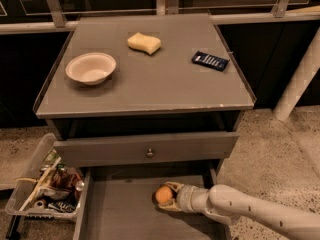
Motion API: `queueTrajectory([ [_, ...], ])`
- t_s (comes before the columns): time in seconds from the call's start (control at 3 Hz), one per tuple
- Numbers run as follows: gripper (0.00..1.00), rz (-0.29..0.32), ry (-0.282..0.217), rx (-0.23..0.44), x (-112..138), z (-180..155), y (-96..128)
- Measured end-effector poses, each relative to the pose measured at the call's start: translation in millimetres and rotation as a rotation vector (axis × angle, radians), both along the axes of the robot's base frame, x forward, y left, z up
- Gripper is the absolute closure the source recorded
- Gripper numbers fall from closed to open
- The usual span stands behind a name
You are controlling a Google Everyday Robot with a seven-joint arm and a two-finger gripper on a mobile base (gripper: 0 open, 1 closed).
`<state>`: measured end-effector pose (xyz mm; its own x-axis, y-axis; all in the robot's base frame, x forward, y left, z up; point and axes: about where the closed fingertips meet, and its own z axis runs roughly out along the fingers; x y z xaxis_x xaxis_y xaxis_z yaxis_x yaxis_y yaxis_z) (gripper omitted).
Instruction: Place orange into middle drawer
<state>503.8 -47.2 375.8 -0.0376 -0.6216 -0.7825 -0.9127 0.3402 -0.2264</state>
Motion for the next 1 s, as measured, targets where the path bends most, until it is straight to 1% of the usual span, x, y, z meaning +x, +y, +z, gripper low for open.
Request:
queueTrajectory([
  [0.33,0.82,0.001,0.0,0.001,-0.1,-0.1,0.1],
  [1.0,0.36,0.001,0.0,0.001,-0.1,-0.1,0.2],
])
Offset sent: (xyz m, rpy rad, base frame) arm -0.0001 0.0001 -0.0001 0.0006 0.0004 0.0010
